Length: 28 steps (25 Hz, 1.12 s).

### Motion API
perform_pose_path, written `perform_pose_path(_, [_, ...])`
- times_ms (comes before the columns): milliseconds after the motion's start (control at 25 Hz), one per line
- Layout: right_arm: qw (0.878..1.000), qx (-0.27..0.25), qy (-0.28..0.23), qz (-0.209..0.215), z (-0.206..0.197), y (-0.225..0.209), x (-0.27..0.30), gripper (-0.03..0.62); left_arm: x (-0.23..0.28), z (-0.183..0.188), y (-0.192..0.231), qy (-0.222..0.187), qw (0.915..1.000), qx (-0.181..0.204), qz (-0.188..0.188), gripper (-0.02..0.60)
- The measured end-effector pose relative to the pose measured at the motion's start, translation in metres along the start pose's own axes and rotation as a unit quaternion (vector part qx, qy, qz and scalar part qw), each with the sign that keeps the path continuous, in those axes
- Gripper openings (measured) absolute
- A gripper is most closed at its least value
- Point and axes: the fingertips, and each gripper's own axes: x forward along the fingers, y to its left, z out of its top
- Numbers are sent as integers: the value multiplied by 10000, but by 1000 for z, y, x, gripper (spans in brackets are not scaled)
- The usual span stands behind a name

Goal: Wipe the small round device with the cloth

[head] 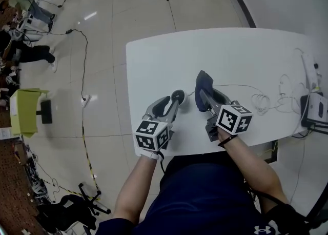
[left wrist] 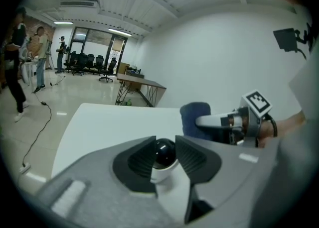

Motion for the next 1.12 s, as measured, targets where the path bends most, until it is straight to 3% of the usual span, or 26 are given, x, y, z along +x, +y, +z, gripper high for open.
perform_pose_path(80, [9967,-666,220,409,7,27,7,97,3,-4,-9,2,10000,28,-23,120])
perform_pose_path(200, [9806,-1609,700,876,0,60,19,96,6,-9,-15,-9,9999,116,36,120])
perform_pose_path(320, [9582,-2351,1276,1013,-17,72,28,95,8,-14,-9,-82,9995,231,222,120])
perform_pose_path(440, [9414,-2735,1615,1134,-29,75,32,95,10,-16,-10,-105,9993,170,302,120])
perform_pose_path(560, [9327,-2890,1802,1189,-32,74,37,95,10,-20,-10,-37,9994,57,352,120])
perform_pose_path(1000, [9355,-2301,2408,1176,-22,27,65,95,9,-26,-11,-78,9979,-318,559,121])
perform_pose_path(1120, [9294,-2277,2635,1217,-28,8,74,95,10,-29,-8,-70,9976,-271,634,121])
